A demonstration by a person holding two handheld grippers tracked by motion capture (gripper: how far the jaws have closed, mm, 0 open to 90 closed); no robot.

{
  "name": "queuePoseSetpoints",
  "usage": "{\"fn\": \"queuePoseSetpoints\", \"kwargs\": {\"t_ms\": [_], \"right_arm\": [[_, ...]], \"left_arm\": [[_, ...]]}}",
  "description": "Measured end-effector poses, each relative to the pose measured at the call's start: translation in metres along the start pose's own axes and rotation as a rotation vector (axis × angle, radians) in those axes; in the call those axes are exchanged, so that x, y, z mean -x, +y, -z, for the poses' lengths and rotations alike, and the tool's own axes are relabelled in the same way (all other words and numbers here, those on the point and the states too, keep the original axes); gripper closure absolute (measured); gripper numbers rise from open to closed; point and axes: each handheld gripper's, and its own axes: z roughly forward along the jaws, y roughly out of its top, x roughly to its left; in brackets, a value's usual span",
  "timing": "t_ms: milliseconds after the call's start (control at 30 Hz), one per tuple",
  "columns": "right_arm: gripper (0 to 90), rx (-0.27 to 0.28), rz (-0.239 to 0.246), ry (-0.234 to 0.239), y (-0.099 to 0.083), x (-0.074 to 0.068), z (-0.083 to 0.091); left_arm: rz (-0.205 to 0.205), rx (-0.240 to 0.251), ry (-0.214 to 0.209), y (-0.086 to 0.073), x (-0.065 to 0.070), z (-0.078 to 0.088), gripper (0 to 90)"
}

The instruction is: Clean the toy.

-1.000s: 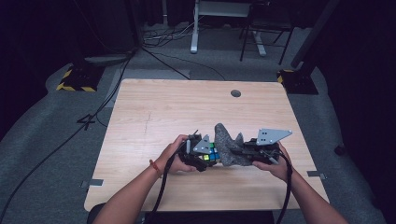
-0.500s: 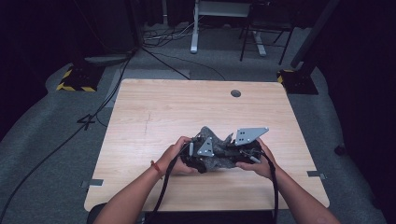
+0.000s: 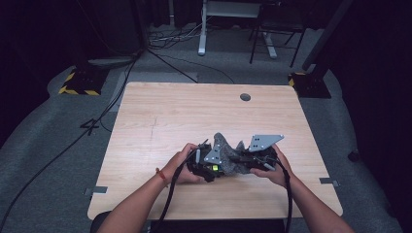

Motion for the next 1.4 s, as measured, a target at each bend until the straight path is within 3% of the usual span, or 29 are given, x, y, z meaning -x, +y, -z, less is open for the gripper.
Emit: {"fn": "queuePoseSetpoints", "kwargs": {"t_ms": [167, 367, 600, 967, 1267, 1400], "right_arm": [[79.1, -0.003, -0.005, 0.002, -0.003, 0.001, 0.001], [79.0, 0.032, 0.029, 0.026, 0.012, -0.012, -0.005], [79.1, 0.006, 0.056, -0.019, 0.015, -0.012, -0.012], [79.2, -0.008, 0.003, -0.040, -0.001, 0.002, 0.001], [79.3, -0.038, -0.019, -0.054, -0.014, 0.009, 0.001], [79.4, 0.036, -0.022, -0.040, -0.007, 0.006, 0.009]], "left_arm": [[0.003, 0.003, 0.000, 0.000, 0.000, -0.001, 33.8], [-0.008, -0.012, 0.008, 0.003, 0.003, -0.004, 33.8], [-0.012, -0.027, 0.017, 0.003, 0.003, -0.003, 33.8], [-0.007, 0.014, 0.023, 0.000, 0.003, 0.008, 33.8], [-0.006, 0.048, 0.044, 0.002, 0.002, 0.018, 33.8], [-0.009, 0.016, 0.043, 0.002, 0.003, 0.012, 33.8]]}}
